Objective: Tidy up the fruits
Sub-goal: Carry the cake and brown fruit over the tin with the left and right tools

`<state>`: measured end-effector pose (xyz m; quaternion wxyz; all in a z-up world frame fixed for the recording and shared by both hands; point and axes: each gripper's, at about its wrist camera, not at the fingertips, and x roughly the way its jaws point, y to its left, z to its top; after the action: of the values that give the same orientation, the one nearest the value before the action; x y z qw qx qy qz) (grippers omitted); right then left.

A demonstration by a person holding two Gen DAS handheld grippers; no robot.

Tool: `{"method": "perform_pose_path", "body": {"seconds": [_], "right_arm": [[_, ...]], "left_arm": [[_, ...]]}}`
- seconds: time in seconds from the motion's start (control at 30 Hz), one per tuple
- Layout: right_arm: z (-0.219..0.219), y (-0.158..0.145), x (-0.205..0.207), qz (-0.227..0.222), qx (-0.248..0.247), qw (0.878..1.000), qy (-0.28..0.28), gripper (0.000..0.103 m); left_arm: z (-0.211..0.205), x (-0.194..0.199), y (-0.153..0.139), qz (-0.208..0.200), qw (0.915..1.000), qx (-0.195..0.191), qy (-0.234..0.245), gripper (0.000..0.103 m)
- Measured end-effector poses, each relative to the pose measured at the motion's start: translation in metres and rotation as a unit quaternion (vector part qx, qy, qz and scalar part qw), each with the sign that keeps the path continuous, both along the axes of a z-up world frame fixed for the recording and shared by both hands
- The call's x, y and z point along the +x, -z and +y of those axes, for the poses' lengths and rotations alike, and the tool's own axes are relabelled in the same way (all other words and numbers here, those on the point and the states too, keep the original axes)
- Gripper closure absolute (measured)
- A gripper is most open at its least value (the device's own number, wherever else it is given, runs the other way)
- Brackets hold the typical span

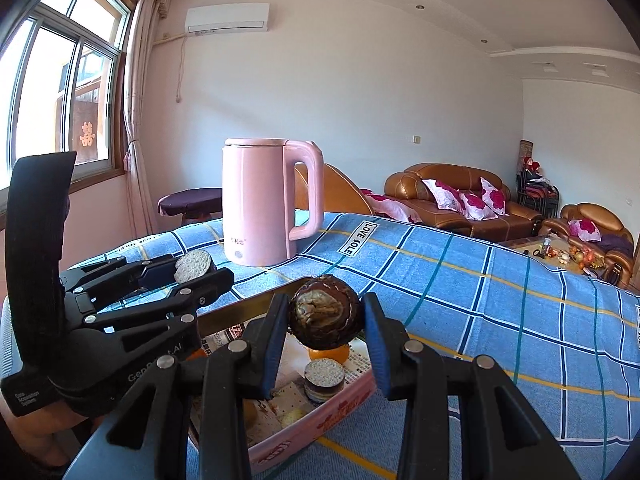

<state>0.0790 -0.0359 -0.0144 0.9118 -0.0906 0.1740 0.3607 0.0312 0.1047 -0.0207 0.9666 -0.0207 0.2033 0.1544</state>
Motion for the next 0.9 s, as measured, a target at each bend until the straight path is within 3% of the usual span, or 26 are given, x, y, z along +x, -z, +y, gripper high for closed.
{"method": "perform_pose_path", "body": {"seconds": [0.47, 0.9], "right_arm": [[0.016, 0.0, 0.002, 0.012, 0.0, 1.0, -0.011, 0.064], [0.037, 0.024, 0.024, 0.074, -0.018, 0.997, -0.021, 0.064]], "left_arm": [[0.014, -0.008, 0.002, 0.009, 0.9998, 0.009, -0.018, 0.068], [0.018, 0.001, 0.021, 0.051, 0.9986, 0.006, -0.013, 0.068]]}}
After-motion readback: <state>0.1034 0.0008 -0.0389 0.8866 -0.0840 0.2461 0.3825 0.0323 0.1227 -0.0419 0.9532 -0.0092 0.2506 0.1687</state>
